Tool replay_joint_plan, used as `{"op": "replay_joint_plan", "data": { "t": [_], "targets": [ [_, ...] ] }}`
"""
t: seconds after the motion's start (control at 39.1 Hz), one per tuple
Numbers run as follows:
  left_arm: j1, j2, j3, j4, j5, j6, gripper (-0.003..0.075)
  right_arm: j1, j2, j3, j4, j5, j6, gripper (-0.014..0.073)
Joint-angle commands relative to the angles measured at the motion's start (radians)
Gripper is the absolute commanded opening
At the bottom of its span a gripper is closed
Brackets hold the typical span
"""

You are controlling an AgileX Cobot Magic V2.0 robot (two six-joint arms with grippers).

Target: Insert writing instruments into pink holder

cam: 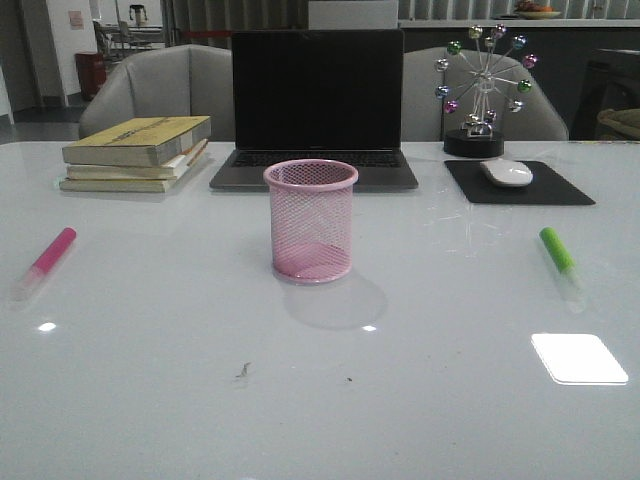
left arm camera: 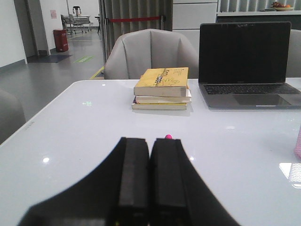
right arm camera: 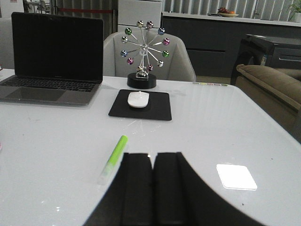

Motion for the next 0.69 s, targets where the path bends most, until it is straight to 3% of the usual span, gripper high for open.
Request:
{"op": "replay_joint_plan", "data": {
  "t": [0.0,0.67],
  "targets": [
    [-0.005,-0.021,0.005,-0.003,-0.090,-0.005,0.0092,0.000,0.004,0.001,-0.006,-0.080,-0.006,0.0052],
    [-0.005,-0.021,0.005,-0.003,-0.090,-0.005,0.0092,0.000,0.004,0.001,0.026,-0.075,-0.006,0.0052]
  ]
}}
